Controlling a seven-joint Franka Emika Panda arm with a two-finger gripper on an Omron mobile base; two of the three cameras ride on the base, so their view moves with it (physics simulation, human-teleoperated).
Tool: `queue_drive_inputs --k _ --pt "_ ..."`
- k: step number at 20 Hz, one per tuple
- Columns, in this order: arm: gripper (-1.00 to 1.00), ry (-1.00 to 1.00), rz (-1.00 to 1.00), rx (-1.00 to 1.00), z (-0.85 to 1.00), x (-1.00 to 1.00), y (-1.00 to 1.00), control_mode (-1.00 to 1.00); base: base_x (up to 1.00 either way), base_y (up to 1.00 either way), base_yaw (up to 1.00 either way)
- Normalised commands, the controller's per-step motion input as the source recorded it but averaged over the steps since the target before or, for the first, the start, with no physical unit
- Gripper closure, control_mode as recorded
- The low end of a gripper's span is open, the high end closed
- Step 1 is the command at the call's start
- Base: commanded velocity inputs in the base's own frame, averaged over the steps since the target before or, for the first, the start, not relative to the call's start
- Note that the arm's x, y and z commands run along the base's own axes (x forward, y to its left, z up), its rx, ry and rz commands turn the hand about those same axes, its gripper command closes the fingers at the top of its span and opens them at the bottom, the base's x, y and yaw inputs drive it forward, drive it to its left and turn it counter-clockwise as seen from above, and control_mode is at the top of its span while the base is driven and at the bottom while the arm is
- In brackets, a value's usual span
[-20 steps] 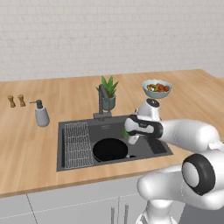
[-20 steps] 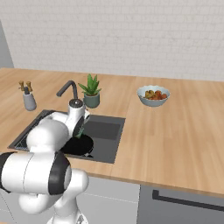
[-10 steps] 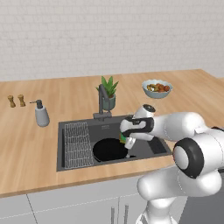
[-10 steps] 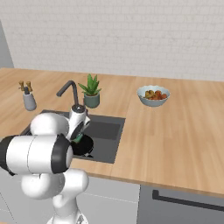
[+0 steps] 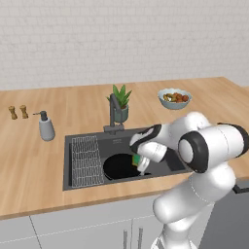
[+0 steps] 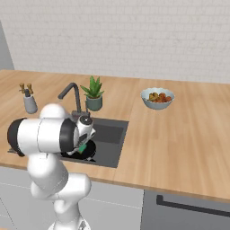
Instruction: Pick the pan and sponge and place them into the sink. Then turn on the water.
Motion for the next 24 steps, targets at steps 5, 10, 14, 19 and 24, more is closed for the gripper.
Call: queue_drive_inputs --k 5,10,14,19,24 --pt "1.00 0.15 0.00 0.00 -0.33 0.38 0.00 -1.00 0.00 0.00 0.00" --pt "1.00 0.07 0.00 0.00 -0.33 0.38 0.00 -1.00 0.00 0.00 0.00" --pt "1.00 0.00 0.00 0.00 -0.34 0.33 0.00 -1.00 0.00 0.00 0.00" --pt "1.00 0.00 0.00 0.00 -0.41 0.26 0.00 -1.00 0.00 0.00 0.00" --pt "1.00 0.00 0.00 0.00 -0.39 0.24 0.00 -1.00 0.00 0.00 0.00"
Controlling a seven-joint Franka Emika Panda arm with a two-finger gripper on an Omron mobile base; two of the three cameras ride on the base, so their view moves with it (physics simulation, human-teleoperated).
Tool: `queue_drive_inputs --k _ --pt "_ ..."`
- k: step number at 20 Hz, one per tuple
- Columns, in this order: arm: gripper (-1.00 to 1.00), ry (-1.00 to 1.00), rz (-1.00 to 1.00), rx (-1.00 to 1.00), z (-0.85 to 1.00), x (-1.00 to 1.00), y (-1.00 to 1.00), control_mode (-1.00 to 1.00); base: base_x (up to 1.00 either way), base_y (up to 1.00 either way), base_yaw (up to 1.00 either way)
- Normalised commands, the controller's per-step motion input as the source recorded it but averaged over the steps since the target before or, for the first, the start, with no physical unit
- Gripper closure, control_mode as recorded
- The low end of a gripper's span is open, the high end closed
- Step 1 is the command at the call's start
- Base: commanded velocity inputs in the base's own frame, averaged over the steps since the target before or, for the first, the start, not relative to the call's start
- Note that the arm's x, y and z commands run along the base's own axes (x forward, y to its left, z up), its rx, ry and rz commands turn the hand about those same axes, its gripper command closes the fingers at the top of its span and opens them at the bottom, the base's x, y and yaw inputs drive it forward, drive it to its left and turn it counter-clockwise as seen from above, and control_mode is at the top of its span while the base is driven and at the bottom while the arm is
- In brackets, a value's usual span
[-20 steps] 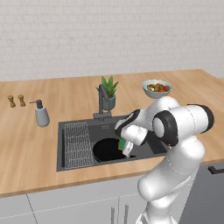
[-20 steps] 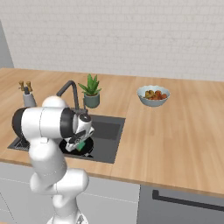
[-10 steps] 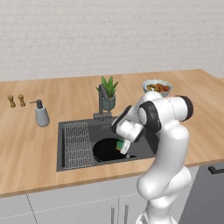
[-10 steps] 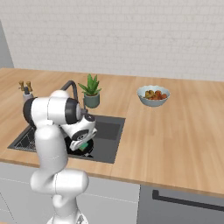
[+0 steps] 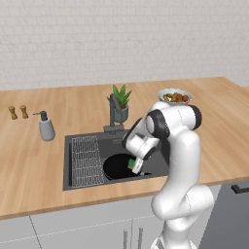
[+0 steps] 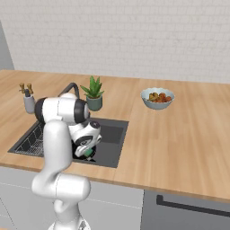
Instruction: Pick the pan and sponge and place them into the sink. Then turn on the water.
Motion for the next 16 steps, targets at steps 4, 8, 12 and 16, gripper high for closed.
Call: queue_drive_inputs --k 4,8,12,16 --pt "1.00 0.00 0.00 0.00 -0.30 0.10 0.00 -1.00 0.00 0.00 0.00" --pt "1.00 0.00 0.00 0.00 -0.18 0.00 0.00 -1.00 0.00 0.00 0.00" --pt "1.00 0.00 0.00 0.00 -0.10 0.00 0.00 -1.00 0.00 0.00 0.00" --pt "-1.00 -0.03 0.00 0.00 0.00 0.00 0.00 -1.00 0.00 0.00 0.00"
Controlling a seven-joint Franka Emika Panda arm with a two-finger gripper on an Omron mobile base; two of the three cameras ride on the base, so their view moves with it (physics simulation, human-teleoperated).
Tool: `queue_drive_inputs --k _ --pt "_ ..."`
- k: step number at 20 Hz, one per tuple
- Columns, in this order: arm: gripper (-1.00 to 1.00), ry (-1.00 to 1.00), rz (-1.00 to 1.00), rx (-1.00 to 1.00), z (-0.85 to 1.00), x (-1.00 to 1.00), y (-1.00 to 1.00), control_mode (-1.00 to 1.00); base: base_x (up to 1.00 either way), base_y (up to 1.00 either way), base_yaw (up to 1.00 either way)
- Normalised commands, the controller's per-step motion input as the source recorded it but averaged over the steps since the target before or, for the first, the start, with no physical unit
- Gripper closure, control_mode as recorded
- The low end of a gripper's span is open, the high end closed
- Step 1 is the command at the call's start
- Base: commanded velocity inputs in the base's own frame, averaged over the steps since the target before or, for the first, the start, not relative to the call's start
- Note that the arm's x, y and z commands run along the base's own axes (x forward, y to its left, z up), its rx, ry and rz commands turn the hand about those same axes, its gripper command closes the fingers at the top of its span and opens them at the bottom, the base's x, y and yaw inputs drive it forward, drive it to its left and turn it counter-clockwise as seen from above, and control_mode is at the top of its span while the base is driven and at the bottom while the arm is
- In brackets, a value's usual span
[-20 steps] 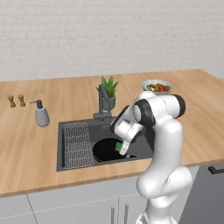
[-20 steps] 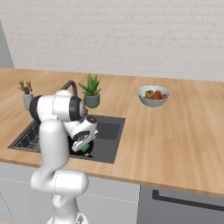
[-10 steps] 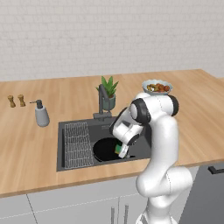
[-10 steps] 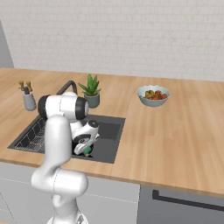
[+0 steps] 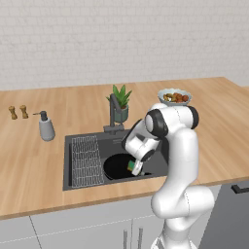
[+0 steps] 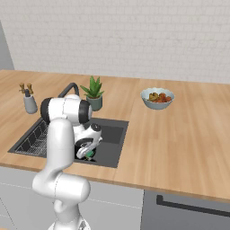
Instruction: Pick the pan and sponge and place them into the sink. Then turn on the water.
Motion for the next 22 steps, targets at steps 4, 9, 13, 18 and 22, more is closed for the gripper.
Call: queue_drive_inputs --k 4,9,13,18,22 --pt "-1.00 -0.06 0.00 0.01 0.03 0.00 0.00 -1.00 0.00 0.00 0.00" --pt "-1.00 -0.07 0.00 0.00 0.15 0.10 0.00 -1.00 0.00 0.00 0.00" --pt "-1.00 -0.14 0.00 0.00 0.34 0.07 0.00 -1.00 0.00 0.00 0.00" --pt "-1.00 -0.20 -0.01 0.01 0.67 -0.11 -0.01 -1.00 0.00 0.00 0.00" --pt "-1.00 -0.23 -0.12 0.04 0.66 -0.34 -0.18 -1.00 0.00 0.00 0.00"
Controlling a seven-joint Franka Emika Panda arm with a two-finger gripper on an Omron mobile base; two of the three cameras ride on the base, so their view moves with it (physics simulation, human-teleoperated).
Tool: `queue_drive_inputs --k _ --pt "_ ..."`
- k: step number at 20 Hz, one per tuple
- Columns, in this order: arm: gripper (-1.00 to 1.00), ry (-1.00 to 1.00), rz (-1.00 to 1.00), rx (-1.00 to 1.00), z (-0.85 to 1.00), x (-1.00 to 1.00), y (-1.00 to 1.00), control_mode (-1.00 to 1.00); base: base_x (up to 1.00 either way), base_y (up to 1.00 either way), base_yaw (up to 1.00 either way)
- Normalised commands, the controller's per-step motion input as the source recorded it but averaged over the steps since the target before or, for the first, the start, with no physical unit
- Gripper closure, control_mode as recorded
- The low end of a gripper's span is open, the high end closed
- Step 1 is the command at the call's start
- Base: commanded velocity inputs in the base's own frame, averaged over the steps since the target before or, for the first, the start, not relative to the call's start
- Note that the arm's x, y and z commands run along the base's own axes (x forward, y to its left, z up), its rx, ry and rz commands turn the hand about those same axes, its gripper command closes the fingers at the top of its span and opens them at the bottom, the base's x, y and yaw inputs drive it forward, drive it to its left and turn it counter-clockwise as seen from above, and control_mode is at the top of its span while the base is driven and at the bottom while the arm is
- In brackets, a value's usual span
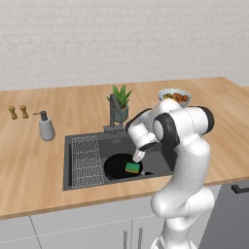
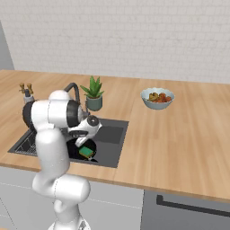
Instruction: Pick the pan and sponge and place them into the sink. Then turn on the water.
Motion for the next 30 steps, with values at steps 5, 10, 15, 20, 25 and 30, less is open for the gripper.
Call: queue_drive_inputs --k 5,10,15,20,25,30 --pt "-1.00 -0.20 -0.10 0.11 0.66 -0.36 -0.36 -1.00 0.00 0.00 0.00" --pt "-1.00 -0.21 -0.01 0.16 0.58 -0.32 -0.34 -1.00 0.00 0.00 0.00" --pt "-1.00 -0.36 0.02 0.15 0.44 -0.20 -0.05 -1.00 0.00 0.00 0.00" --pt "-1.00 -0.38 0.17 0.16 0.50 -0.10 0.00 -1.00 0.00 0.00 0.00" --pt "-1.00 -0.21 0.18 0.21 0.30 0.00 -0.01 -1.00 0.00 0.00 0.00" --pt "-1.00 -0.01 0.08 0.23 0.14 0.01 -0.03 -1.00 0.00 0.00 0.00"
